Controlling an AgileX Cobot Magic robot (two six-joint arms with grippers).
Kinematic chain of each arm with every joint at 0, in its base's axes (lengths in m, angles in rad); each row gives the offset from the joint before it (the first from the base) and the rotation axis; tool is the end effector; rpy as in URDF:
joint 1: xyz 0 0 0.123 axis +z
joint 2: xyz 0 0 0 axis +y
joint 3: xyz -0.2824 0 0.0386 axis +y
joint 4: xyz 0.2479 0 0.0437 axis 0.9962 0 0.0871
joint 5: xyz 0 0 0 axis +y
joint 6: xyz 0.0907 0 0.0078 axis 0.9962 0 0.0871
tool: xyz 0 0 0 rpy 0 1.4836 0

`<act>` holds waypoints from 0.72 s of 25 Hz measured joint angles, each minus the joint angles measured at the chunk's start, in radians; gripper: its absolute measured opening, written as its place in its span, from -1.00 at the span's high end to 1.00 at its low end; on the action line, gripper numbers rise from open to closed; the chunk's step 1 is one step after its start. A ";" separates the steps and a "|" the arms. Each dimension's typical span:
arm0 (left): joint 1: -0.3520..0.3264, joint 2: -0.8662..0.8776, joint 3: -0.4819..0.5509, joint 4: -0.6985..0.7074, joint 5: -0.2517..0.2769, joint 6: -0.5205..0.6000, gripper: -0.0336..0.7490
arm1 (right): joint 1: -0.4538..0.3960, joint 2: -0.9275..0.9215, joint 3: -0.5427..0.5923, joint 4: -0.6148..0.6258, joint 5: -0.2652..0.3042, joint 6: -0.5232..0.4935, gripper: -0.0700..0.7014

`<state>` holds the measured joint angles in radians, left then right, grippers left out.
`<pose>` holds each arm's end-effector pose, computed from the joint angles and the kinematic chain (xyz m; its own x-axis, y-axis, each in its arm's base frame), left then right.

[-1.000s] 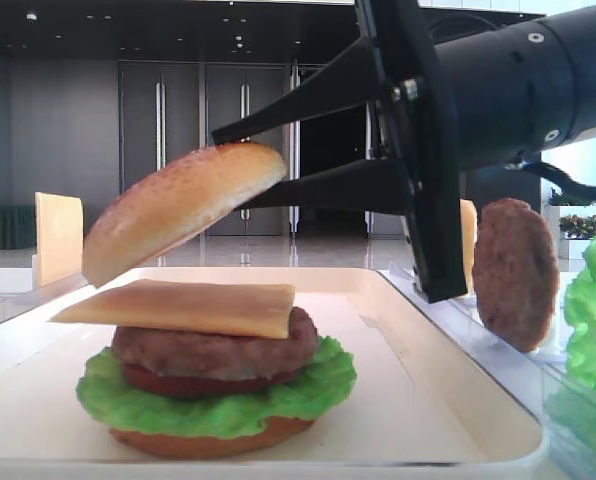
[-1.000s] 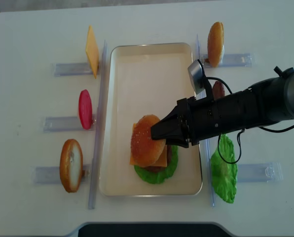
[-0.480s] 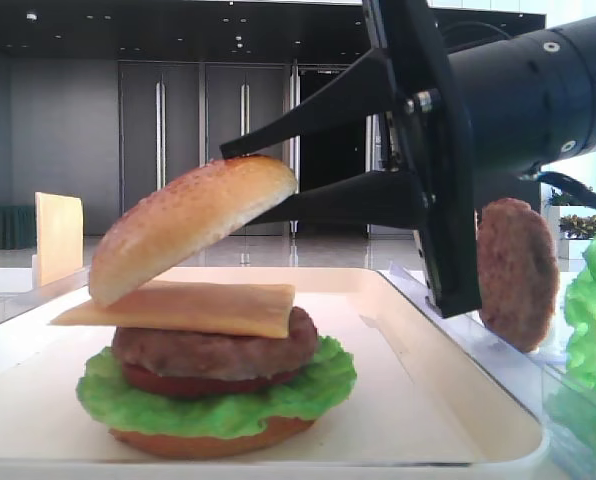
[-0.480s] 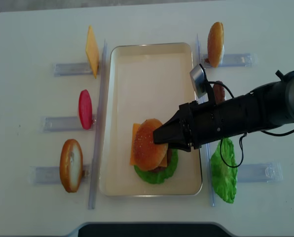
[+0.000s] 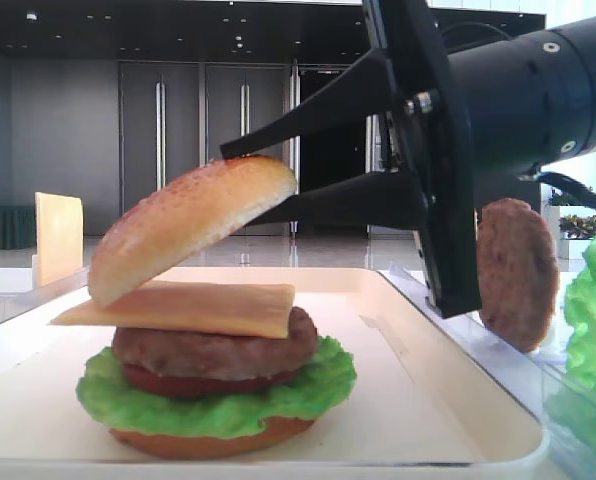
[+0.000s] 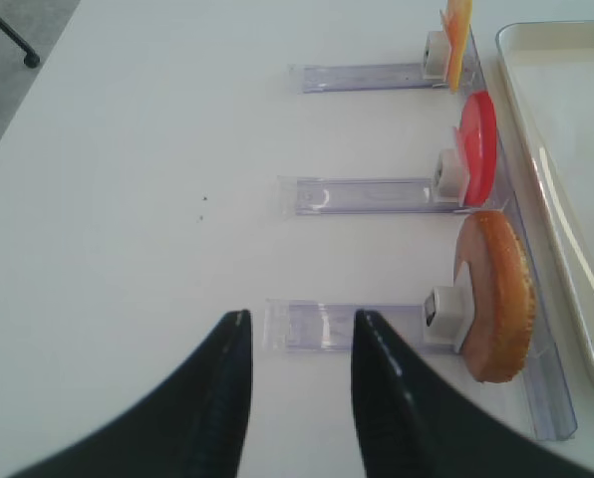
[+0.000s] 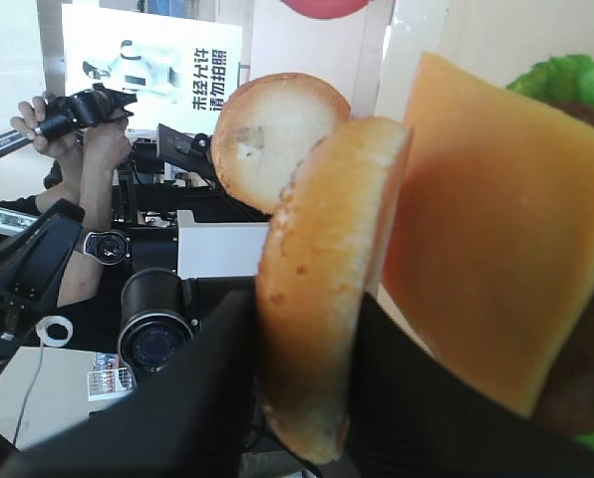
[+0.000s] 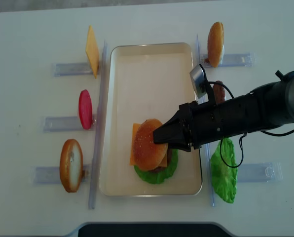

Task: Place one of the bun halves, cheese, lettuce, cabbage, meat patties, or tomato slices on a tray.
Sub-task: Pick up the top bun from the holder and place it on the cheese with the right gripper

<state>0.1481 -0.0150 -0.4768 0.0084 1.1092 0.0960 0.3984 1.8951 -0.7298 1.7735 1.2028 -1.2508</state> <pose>-0.0066 -0.0003 0.2668 -0.5130 0.0241 -0.8580 -0.1034 0.9906 0.0897 0.2396 0.1912 0.1472 -0.9816 -0.0856 -0.1704 -0.1853 0.2162 0.9586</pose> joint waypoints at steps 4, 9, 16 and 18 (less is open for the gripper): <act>0.000 0.000 0.000 0.000 0.000 0.000 0.24 | 0.000 0.000 0.000 0.000 0.000 0.000 0.11; 0.000 0.000 0.000 0.000 0.000 0.000 0.24 | 0.000 0.000 0.000 0.000 0.000 -0.001 0.07; 0.000 0.000 0.000 0.000 0.000 0.000 0.24 | 0.000 -0.020 0.000 0.000 0.001 -0.004 -0.10; 0.000 0.000 0.000 0.000 0.000 0.000 0.24 | 0.000 -0.020 0.000 0.000 0.001 -0.004 -0.13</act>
<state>0.1481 -0.0150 -0.4768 0.0084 1.1092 0.0960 0.3984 1.8756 -0.7298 1.7735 1.2038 -1.2545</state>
